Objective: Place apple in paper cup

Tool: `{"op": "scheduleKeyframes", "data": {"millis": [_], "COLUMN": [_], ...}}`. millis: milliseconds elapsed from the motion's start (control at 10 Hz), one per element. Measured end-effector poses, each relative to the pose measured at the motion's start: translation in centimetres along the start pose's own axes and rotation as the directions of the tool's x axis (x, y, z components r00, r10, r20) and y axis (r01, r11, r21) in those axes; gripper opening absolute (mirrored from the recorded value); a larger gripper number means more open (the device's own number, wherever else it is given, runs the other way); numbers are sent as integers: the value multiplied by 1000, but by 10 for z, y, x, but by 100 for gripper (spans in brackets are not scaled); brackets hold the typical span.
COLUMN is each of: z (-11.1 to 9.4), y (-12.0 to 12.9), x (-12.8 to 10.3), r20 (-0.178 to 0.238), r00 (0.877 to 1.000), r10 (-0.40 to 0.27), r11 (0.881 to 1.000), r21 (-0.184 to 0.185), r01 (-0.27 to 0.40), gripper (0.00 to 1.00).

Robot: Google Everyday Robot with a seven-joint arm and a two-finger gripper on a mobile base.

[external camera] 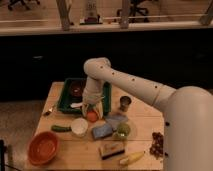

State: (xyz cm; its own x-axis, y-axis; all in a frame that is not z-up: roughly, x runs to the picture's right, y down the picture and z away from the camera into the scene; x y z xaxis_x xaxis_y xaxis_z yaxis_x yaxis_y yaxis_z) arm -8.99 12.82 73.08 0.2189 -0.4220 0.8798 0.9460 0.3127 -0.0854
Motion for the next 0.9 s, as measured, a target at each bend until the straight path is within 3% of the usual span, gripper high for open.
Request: {"op": "scheduleKeyframes", "data": {"millis": [600,900], "z": [-7,-6], "y": [-43,-48], "x": [-13,-21], "r20": [-14,-14], "r00": [990,980], "r10": [-141,-197], "r11": [989,980], "r21": [38,40], "r01": [141,197], "gripper": [0,0]}}
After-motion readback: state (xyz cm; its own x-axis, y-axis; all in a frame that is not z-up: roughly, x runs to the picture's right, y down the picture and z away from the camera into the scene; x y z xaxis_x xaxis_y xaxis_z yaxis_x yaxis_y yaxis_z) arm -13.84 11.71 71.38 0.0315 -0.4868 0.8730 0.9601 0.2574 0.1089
